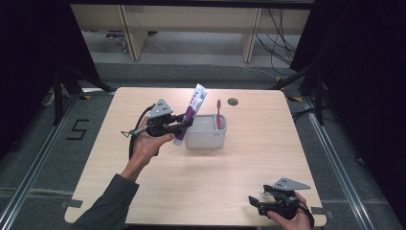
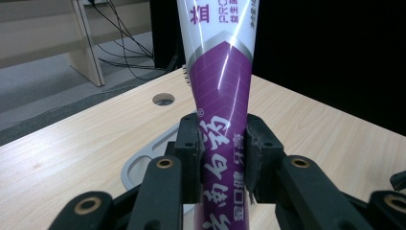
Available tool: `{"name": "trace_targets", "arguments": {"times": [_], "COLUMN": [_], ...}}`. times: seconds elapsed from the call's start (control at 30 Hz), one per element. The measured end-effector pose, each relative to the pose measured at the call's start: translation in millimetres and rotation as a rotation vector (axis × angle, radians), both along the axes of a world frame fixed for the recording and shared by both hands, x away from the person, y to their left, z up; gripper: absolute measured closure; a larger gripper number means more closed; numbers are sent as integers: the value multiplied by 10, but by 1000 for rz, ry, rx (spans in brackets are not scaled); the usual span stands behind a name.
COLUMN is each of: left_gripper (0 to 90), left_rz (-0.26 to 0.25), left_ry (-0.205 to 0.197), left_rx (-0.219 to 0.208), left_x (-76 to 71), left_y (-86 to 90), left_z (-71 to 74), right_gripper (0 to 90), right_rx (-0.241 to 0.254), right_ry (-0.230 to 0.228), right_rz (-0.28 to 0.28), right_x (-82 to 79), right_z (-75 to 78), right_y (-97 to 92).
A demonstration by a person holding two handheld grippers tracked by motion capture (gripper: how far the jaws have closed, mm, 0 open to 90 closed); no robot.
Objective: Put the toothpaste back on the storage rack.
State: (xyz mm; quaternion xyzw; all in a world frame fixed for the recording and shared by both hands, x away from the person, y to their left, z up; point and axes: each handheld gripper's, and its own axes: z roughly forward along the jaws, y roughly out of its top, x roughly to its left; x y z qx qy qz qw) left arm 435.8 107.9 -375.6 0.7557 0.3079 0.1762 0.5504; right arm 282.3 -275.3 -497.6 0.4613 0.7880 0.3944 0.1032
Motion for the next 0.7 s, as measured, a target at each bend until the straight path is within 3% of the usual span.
{"name": "trace_targets", "arguments": {"times": [0.03, 0.13, 0.23, 0.27, 0.37, 0.4, 0.43, 0.47, 0.5, 0.7], "left_gripper": [703, 703, 702, 702, 702, 702, 702, 702, 702, 702], "left_rz": [7, 11, 25, 27, 42, 49, 54, 62, 68, 88], "left_ry": [-3, -14, -22, -21, -27, -26, -24, -24, -27, -19], "left_rx": [-6, -18, -30, -39, -60, -71, -83, -95, -97, -123], "left_x": [9, 28, 47, 58, 95, 105, 116, 126, 138, 197], "left_y": [-2, -1, -6, -11, -28, -33, -38, -48, -58, -120], "left_z": [-3, -1, 4, 7, 11, 10, 10, 8, 6, -17], "right_gripper": [235, 235, 235, 235, 235, 235, 235, 235, 235, 235], "right_rx": [11, -1, -1, 11, 2, 13, -4, -3, 12, 5], "right_ry": [16, -10, -11, 11, 2, 15, -13, -12, 15, -3], "right_rz": [-13, -2, 5, -12, -2, -15, 9, 9, -10, 7], "right_x": [-13, 2, 9, -10, -1, -14, 10, 10, -9, 5], "right_z": [3, 2, -4, 2, 0, 3, -2, -1, 3, -3], "right_y": [13, -3, -8, 12, 2, 14, -10, -10, 10, 3]}}
